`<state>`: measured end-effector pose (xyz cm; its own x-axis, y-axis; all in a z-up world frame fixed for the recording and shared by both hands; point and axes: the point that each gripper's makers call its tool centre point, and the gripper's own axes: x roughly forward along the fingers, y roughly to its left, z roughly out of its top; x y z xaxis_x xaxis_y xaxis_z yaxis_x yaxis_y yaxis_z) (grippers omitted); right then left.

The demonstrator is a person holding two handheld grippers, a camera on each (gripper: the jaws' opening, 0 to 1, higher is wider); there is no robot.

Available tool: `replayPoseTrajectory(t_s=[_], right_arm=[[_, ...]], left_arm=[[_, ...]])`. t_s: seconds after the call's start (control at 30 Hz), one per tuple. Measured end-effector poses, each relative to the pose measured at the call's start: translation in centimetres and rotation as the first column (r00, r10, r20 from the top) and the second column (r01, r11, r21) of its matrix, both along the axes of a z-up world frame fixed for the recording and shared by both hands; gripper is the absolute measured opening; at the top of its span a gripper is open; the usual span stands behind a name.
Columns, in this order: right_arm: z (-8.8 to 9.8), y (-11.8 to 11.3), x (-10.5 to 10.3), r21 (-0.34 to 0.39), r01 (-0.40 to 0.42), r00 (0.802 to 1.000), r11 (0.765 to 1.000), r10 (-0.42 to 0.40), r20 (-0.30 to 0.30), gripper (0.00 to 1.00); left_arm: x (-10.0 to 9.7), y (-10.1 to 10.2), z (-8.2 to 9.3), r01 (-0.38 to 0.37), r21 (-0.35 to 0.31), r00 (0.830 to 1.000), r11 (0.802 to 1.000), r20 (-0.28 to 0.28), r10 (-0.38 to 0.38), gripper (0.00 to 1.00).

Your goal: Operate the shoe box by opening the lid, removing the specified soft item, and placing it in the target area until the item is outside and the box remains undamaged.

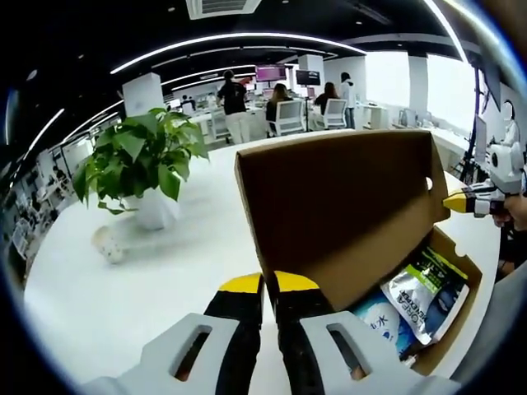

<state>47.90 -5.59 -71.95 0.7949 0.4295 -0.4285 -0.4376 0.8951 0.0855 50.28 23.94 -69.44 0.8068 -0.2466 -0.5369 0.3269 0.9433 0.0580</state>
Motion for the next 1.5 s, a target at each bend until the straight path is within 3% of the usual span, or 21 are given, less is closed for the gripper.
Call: replayPoseTrajectory(t_s=[0.3,0.63,0.8,1.5], right_arm=[[0.0,0.0,0.2,-0.009,-0.007,1.0,1.0,0.007,0.004,0.0],[-0.1,0.1,0.8,-0.013,-0.002,1.0,1.0,0.002,0.003,0.0],[-0.2,0.1,1.2,-0.018,-0.002,1.0,1.0,0.002,-0.001,0.0],[-1.0,0.1,2.7,-0.004,0.008,0.999,1.0,-0.008,-0.032,0.0]], left_arm=[[-0.1,-0.1,-0.3,-0.021,-0.027,1.0,0.999,0.009,0.021,0.03],[-2.2,0.1,-3.5,-0.044,-0.027,0.997,0.999,-0.059,0.042,0.02],[-1.8,0.1,-3.3,-0.064,-0.057,0.998,0.996,-0.034,0.062,0.02],[-0.4,0.3,-3.8,-0.081,-0.071,0.996,0.994,-0.054,0.077,0.01]])
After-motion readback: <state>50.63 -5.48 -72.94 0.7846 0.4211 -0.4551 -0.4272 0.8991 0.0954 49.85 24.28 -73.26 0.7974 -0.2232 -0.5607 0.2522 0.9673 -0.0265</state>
